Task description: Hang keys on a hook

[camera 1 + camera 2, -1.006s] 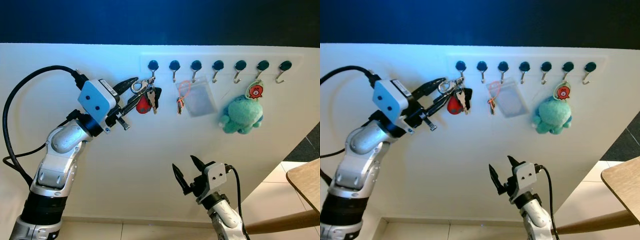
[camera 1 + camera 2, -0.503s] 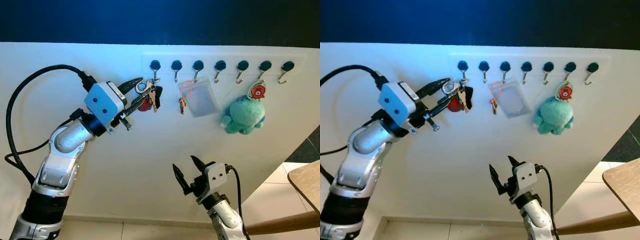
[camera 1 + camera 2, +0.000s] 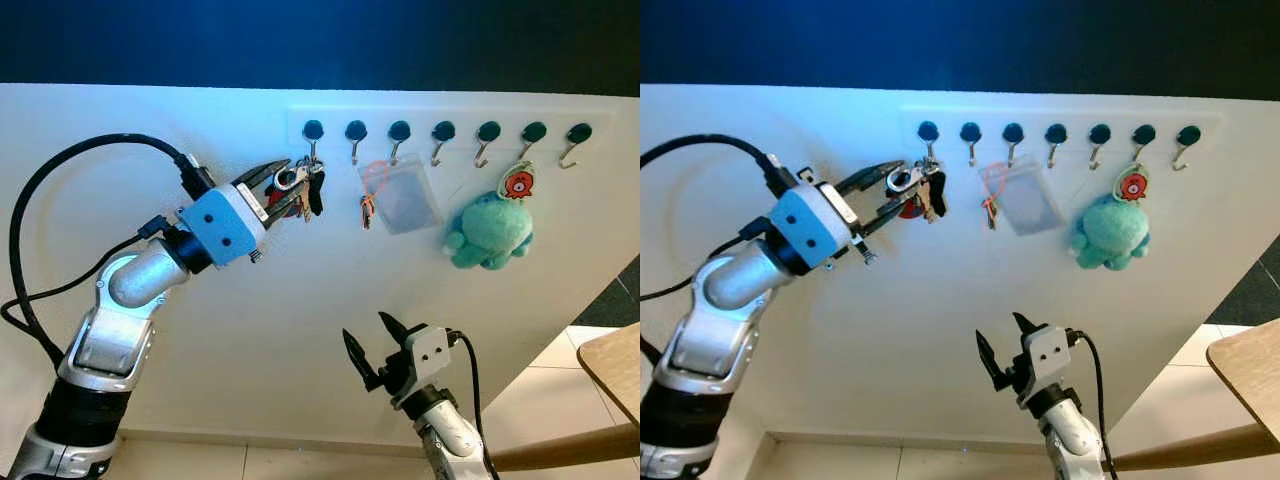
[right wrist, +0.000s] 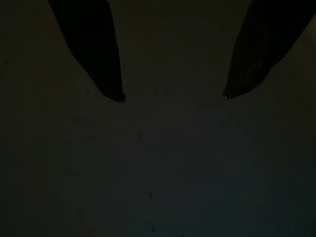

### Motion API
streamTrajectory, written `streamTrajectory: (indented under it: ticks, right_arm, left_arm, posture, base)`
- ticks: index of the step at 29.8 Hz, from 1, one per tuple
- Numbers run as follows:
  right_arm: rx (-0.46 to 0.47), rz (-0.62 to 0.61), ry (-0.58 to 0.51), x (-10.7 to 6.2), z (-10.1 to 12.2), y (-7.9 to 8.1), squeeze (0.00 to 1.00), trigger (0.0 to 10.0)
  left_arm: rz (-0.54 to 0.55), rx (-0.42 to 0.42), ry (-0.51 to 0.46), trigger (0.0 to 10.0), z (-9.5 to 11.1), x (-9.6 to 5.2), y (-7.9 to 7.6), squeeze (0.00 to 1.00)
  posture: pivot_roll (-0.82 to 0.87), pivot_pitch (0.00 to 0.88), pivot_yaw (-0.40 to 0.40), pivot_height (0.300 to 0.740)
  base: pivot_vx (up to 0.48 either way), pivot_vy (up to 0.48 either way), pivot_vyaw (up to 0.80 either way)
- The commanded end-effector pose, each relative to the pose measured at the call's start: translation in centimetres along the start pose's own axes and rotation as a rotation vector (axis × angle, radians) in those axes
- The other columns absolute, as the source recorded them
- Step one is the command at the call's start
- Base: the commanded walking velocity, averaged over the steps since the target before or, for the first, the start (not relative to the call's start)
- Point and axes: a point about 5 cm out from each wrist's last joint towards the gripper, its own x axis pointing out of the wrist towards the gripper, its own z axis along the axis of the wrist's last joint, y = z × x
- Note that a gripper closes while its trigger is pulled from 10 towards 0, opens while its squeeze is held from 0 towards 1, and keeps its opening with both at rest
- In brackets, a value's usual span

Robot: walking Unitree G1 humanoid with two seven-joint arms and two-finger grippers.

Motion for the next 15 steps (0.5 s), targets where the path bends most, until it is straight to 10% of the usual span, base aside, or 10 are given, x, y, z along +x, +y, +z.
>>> streamTrajectory:
  ticks: [1, 7, 9, 15]
  right_arm:
    - [-0.004, -0.005, 0.000, -0.16, 0.01, -0.03, 0.00, 10.0]
    - [-0.004, -0.007, -0.001, -0.16, 0.03, -0.05, 0.00, 10.0]
    - [-0.004, -0.008, -0.001, -0.15, 0.04, -0.05, 0.00, 10.0]
    - [-0.004, -0.009, -0.001, -0.12, 0.05, -0.06, 0.00, 10.0]
  left_arm:
    - [-0.065, 0.002, 0.051, 10.0, -0.72, 0.09, -0.71, 0.00]
    - [-0.055, -0.012, 0.056, 10.0, -0.80, 0.08, -0.61, 0.10]
    - [-0.045, -0.017, 0.057, 10.0, -0.84, 0.10, -0.54, 1.00]
    - [-0.035, -0.016, 0.058, 10.0, -0.89, 0.13, -0.42, 1.00]
  posture:
    - [0.04, 0.076, 0.009, 0.740]
    - [0.04, 0.078, 0.009, 0.740]
    - [0.04, 0.077, 0.009, 0.740]
    - [0.04, 0.077, 0.009, 0.740]
  base:
    - [0.000, 0.000, 0.00]
    - [0.000, 0.000, 0.00]
    - [0.000, 0.000, 0.00]
    - [0.000, 0.000, 0.00]
